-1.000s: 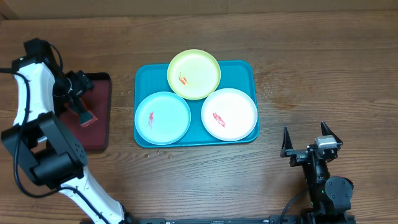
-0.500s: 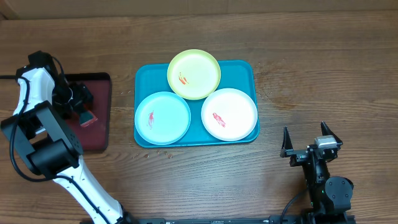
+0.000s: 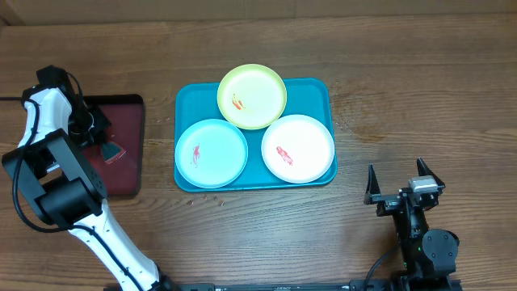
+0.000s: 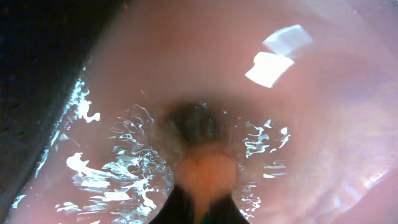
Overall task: Clean dirty plates on tray and stack at the side
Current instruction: 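Rub the held sponge on the wet red tray with the left gripper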
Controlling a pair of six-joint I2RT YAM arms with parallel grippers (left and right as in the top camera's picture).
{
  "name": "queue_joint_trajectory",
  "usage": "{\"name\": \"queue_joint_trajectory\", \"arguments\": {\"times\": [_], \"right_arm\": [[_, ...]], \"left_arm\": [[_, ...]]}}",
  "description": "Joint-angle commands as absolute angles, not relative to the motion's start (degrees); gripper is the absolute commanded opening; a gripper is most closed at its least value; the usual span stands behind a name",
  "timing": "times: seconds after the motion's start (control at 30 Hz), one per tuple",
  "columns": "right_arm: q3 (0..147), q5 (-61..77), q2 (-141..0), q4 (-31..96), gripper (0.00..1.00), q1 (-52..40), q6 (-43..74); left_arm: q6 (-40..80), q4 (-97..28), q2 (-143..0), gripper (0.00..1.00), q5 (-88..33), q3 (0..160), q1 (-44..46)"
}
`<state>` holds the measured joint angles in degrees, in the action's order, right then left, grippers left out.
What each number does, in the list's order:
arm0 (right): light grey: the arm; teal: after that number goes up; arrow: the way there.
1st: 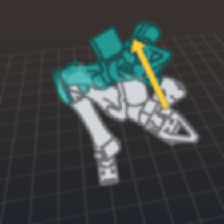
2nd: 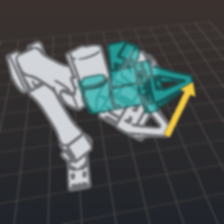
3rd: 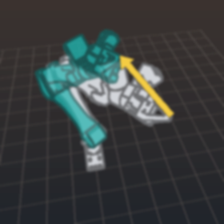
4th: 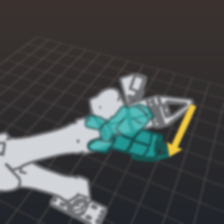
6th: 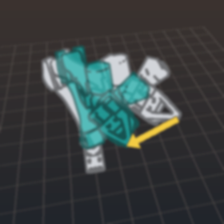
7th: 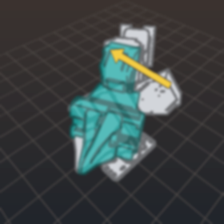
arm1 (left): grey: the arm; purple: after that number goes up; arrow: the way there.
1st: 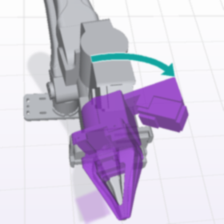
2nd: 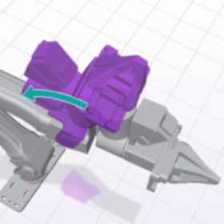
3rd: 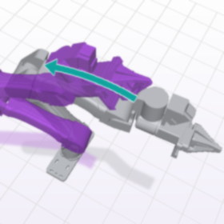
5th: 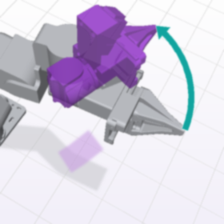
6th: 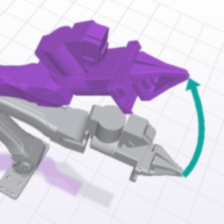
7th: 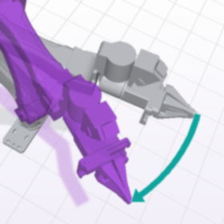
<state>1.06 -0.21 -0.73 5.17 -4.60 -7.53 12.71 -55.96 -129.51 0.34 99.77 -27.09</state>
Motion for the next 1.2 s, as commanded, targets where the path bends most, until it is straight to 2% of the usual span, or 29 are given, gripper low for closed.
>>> {"name": "queue_joint_trajectory", "arguments": {"times": [0.0,0.03,0.07,0.4,0.43,0.47,0.53,0.57,0.6,0.67,0.7,0.73,0.8,0.83,0.87,0.9,0.93,1.17], "right_arm": [[0.5,0.1,-0.2,4.8,1.0,-4.8,-7.6],[0.5,0.1,-0.2,4.8,1.0,-4.8,-7.6],[0.5,0.1,-0.2,4.8,1.0,-4.8,-7.6],[0.5,0.1,-0.2,4.8,1.0,-4.8,-7.6],[0.5,0.1,-0.2,4.8,1.0,-4.8,-7.6],[0.5,0.1,-0.2,4.8,1.0,-4.8,-7.6],[0.5,0.1,-0.2,4.8,1.0,-4.8,-7.6],[0.5,0.1,-0.2,4.8,1.0,-4.8,-7.6],[0.5,0.1,-0.2,4.8,1.0,-4.8,-7.6],[0.5,0.1,-0.2,4.8,1.0,-4.8,-7.6],[0.5,0.1,-0.2,4.8,1.0,-4.8,-7.6],[0.5,0.1,-0.2,4.8,1.0,-4.8,-7.6],[0.5,0.1,-0.2,4.8,1.0,-4.8,-7.6],[0.5,0.1,-0.2,4.8,1.0,-4.8,-7.6],[0.5,0.1,-0.2,4.8,1.0,-4.8,-7.6],[0.5,0.1,-0.2,4.8,1.0,-4.8,-7.6],[0.5,0.1,-0.2,4.8,1.0,-4.8,-7.6],[0.5,0.1,-0.2,4.8,1.0,-4.8,-7.6]], "left_arm": [[12.0,-57.2,-132.8,0.32,-0.1,99.7,-27.0],[12.1,-58.1,-132.8,0.85,-0.1,99.8,-27.0],[12.3,-59.1,-132.8,1.0,-0.3,99.8,-27.0],[12.4,-68.0,-132.8,1.0,-9.1,99.8,-27.0],[12.4,-68.1,-132.8,0.96,-9.1,99.8,-27.0],[12.4,-68.1,-132.8,0.87,-9.0,99.8,-27.0],[12.4,-68.1,-132.8,0.64,-9.0,99.8,-27.0],[12.4,-68.1,-132.8,0.49,-9.0,99.8,-27.0],[12.4,-68.1,-132.8,0.42,-9.0,99.8,-27.0],[12.4,-68.1,-132.8,0.18,-9.0,99.8,-27.0],[12.4,-68.1,-132.8,0.1,-9.0,99.8,-27.0],[12.4,-68.1,-132.8,0.04,-9.0,99.8,-27.0],[12.4,-68.1,-132.8,0.04,-9.0,99.8,-27.0],[12.4,-68.0,-132.8,0.08,-9.0,99.8,-27.0],[12.4,-67.9,-132.8,0.31,-9.0,99.8,-27.0],[12.4,-67.9,-132.8,0.78,-9.0,99.8,-27.0],[12.4,-67.9,-132.8,1.0,-9.0,99.8,-27.0],[11.7,-63.0,-132.8,1.0,-7.4,99.8,-27.0]]}}
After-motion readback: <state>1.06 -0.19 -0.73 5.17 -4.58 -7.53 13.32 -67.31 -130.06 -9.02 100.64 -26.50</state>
